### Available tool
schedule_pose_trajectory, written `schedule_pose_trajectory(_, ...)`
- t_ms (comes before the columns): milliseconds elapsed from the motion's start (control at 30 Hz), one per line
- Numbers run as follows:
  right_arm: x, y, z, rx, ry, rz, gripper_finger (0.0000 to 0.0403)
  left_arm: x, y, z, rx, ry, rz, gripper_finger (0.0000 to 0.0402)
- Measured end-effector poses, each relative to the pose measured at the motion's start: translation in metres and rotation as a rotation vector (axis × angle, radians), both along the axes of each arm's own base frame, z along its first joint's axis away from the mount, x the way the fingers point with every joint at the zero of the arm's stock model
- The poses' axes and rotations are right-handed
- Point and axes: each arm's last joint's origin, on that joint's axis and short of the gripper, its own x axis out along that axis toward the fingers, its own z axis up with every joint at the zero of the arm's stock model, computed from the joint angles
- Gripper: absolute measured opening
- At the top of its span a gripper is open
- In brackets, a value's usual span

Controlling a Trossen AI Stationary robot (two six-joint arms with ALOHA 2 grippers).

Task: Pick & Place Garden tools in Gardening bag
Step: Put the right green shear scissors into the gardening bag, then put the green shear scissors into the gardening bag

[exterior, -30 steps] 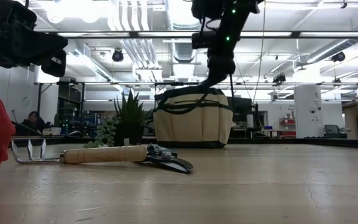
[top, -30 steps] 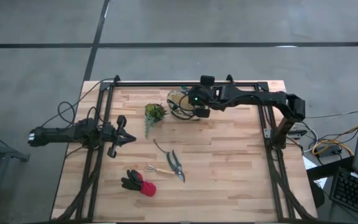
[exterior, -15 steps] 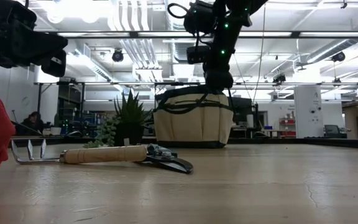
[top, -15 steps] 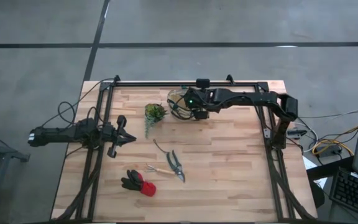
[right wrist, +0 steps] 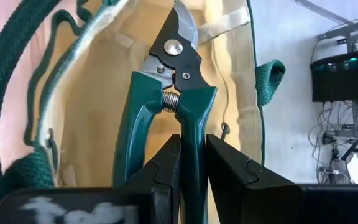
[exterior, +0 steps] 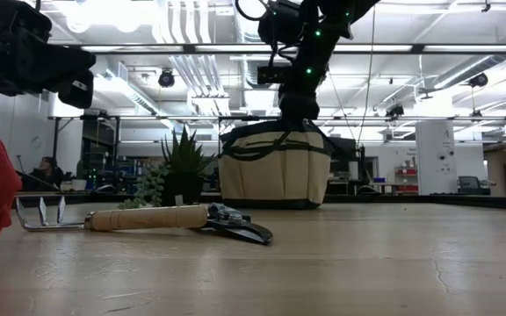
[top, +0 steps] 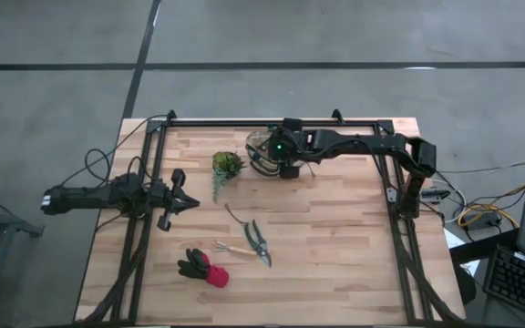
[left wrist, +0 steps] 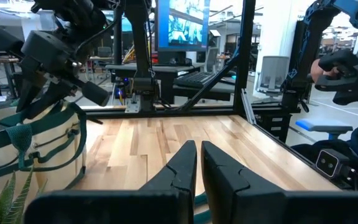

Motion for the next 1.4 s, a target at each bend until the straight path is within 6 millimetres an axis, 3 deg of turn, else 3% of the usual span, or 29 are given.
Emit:
schedule_pose_trajectory(867,-0.0005,-0.0054,-0.0041,0.116,-0.064,0.001,0.0058,0.0,0.0,0.0,0.0,0.0,0.0,0.0028)
schedule_pose_trajectory(1400,0.0009,-0.0058,-0.0031,0.12,-0.094,-0.018,0.0116,0.0,0.0,0.0,0.0,0.0,0.0,0.0028)
